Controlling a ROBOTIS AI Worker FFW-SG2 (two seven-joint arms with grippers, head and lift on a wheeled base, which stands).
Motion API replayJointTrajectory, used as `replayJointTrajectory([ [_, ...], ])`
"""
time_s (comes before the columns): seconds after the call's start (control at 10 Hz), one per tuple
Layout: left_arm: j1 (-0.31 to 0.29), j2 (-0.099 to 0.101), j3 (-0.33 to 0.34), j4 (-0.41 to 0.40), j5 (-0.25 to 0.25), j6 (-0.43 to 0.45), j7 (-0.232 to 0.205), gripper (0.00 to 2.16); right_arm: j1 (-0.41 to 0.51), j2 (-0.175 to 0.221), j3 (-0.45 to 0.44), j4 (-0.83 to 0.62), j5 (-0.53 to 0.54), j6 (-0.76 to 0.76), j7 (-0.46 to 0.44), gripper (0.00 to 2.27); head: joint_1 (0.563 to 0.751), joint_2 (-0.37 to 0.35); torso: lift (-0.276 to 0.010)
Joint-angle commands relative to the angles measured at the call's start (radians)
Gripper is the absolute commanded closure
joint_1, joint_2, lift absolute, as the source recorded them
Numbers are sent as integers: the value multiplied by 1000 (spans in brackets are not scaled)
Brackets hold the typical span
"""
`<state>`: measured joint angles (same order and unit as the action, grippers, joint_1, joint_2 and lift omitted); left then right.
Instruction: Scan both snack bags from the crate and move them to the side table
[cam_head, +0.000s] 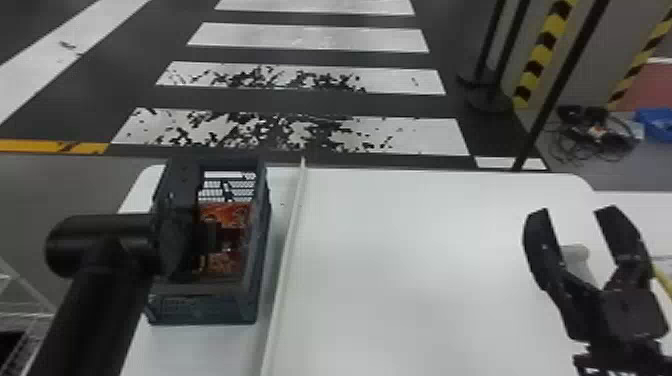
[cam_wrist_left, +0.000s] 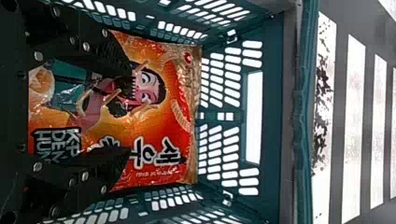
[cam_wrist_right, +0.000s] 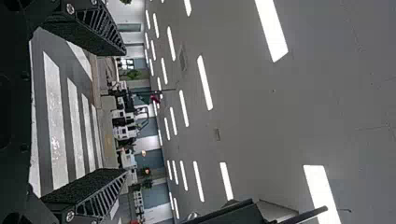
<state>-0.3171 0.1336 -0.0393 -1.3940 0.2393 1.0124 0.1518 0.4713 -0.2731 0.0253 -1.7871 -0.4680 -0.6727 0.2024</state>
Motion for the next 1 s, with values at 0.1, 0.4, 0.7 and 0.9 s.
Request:
replayJointTrajectory([
  [0.1, 13, -9, 1, 66, -21, -53, -28, 1757, 6, 0, 4, 5, -1, -64, 23, 103, 695, -1, -95],
  [0.4, 81, -9, 21, 1, -26, -117, -6, 1966, 10, 0, 5, 11, -1, -77, 23, 103, 695, 1, -95],
  [0.7, 130, -8, 27, -160, -25, -62, 20, 1966, 24, 0, 1, -2, -3, -89, 23, 103, 695, 14, -95],
  [0.9, 141, -8, 24, -246, -20, 2, 11, 1970, 40, 2, -2, -14, -3, -95, 23, 103, 695, 6, -95],
])
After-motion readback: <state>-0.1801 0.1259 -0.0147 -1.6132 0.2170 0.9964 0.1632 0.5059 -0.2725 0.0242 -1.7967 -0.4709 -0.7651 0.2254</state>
